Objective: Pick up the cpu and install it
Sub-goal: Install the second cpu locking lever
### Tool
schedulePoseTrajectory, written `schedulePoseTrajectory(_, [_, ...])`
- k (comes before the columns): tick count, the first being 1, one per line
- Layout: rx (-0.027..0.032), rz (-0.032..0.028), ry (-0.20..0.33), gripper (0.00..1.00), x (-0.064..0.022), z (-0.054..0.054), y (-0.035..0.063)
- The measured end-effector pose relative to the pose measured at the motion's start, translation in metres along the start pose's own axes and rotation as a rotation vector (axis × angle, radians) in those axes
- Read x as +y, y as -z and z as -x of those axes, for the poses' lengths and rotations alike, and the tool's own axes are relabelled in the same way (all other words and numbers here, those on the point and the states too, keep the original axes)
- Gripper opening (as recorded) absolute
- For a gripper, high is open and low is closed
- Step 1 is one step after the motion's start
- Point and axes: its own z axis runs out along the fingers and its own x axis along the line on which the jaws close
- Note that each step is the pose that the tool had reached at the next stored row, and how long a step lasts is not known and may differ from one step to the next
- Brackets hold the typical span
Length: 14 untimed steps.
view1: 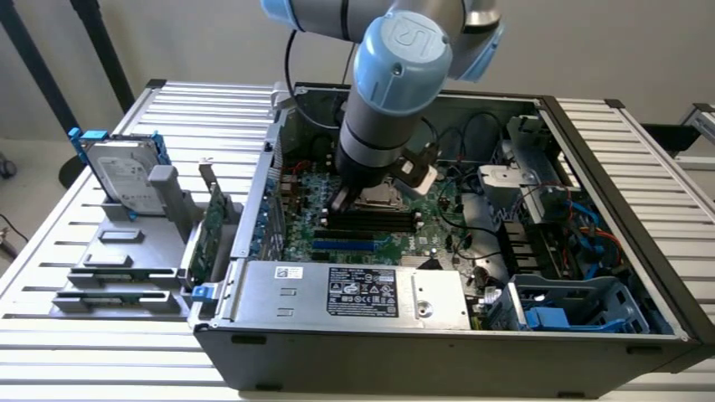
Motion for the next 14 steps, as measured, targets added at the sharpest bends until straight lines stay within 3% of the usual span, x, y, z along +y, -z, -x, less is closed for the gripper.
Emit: schedulePoseTrajectory(14, [-0.002,0.0008,0.02,0.11,-0.0005,0.0001,-0.0086])
